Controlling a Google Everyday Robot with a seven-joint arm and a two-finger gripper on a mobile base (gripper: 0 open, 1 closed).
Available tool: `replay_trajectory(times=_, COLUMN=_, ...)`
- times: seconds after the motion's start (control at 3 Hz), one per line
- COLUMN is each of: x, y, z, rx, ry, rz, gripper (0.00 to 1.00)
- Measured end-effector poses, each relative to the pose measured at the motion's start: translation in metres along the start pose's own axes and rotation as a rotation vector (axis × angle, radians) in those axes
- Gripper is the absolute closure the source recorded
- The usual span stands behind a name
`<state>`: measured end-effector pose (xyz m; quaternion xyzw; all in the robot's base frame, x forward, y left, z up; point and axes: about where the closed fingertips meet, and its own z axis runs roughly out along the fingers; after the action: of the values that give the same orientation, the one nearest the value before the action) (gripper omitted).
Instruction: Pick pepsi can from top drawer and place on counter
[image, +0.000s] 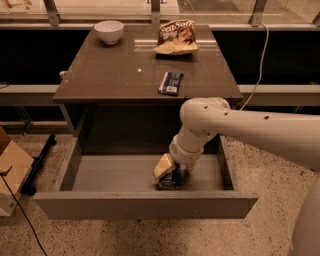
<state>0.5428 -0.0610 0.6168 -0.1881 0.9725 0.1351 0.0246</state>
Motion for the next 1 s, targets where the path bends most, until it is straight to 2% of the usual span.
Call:
replay_trajectory(times=0.67, x=0.000, y=0.003, z=-0.003, rx=0.008, ry=-0.001, rz=0.045, gripper=0.73)
replay_trajectory(times=1.0, x=-0.004, y=0.005, z=-0.029, rx=-0.040, ry=-0.031, rz=0.030, gripper=0.96)
